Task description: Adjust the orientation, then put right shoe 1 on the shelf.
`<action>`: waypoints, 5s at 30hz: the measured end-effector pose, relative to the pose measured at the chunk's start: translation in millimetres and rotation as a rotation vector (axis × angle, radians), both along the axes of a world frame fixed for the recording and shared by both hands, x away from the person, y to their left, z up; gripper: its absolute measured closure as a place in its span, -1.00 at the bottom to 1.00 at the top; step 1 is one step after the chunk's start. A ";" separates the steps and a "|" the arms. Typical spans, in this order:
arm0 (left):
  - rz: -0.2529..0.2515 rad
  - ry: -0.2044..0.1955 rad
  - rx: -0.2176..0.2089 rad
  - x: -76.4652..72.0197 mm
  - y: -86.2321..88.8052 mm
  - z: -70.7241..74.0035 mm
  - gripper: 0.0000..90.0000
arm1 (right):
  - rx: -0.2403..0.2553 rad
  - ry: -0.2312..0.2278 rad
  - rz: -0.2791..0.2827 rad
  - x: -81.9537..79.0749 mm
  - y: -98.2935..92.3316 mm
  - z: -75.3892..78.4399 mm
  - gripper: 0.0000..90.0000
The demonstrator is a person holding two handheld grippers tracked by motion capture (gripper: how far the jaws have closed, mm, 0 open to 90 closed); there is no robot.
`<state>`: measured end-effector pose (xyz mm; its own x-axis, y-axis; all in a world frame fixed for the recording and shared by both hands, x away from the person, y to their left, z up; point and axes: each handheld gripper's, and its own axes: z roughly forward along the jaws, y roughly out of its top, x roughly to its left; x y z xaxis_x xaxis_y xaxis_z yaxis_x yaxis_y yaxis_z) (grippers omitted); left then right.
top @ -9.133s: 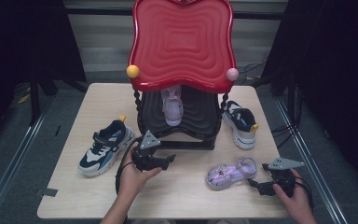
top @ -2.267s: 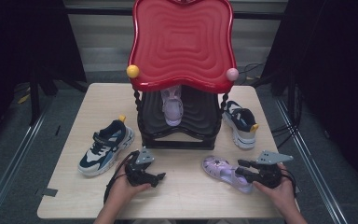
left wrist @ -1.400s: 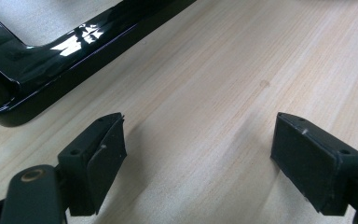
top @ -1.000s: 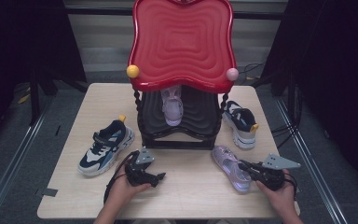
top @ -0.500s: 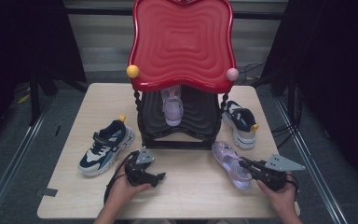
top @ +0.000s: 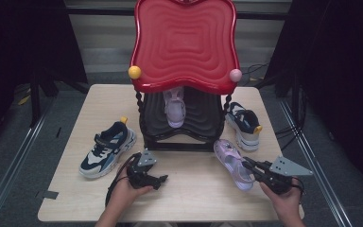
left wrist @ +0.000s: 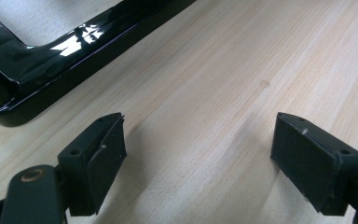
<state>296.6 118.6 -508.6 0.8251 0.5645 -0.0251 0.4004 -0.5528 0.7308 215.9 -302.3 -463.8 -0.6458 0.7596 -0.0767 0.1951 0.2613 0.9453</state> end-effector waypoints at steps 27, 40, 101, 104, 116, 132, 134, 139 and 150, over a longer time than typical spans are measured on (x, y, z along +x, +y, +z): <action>0.003 -0.001 0.001 0.0 0.1 0.0 -0.62 | 0.042 -0.091 0.016 -9.5 14.5 38.2 0.89; 0.004 0.003 0.000 -0.2 0.1 0.0 -0.62 | 0.039 -0.153 -0.014 9.7 39.3 66.2 0.89; 0.000 0.005 0.006 -0.5 0.8 0.3 -0.62 | 0.031 -0.279 -0.336 99.5 135.8 84.3 0.89; 0.000 0.006 0.007 -0.6 0.8 0.4 -0.62 | 0.024 -0.284 -0.344 102.9 140.4 83.1 0.89; -0.002 0.007 0.006 -0.9 1.0 0.3 -0.63 | -0.009 -0.296 -0.376 116.3 150.2 80.9 0.89; -0.002 0.006 0.007 -1.0 0.9 0.4 -0.63 | -0.027 -0.296 -0.434 128.8 156.8 70.6 0.89; -0.002 0.006 0.007 -1.0 0.9 0.4 -0.63 | -0.025 -0.296 -0.445 130.6 158.2 68.4 0.89; -0.003 0.007 0.007 -1.0 0.9 0.4 -0.63 | -0.017 -0.289 -0.460 134.6 163.2 66.1 0.89; -0.003 0.008 0.008 -1.0 1.0 0.4 -0.63 | -0.028 -0.283 -0.486 143.8 169.1 60.6 0.89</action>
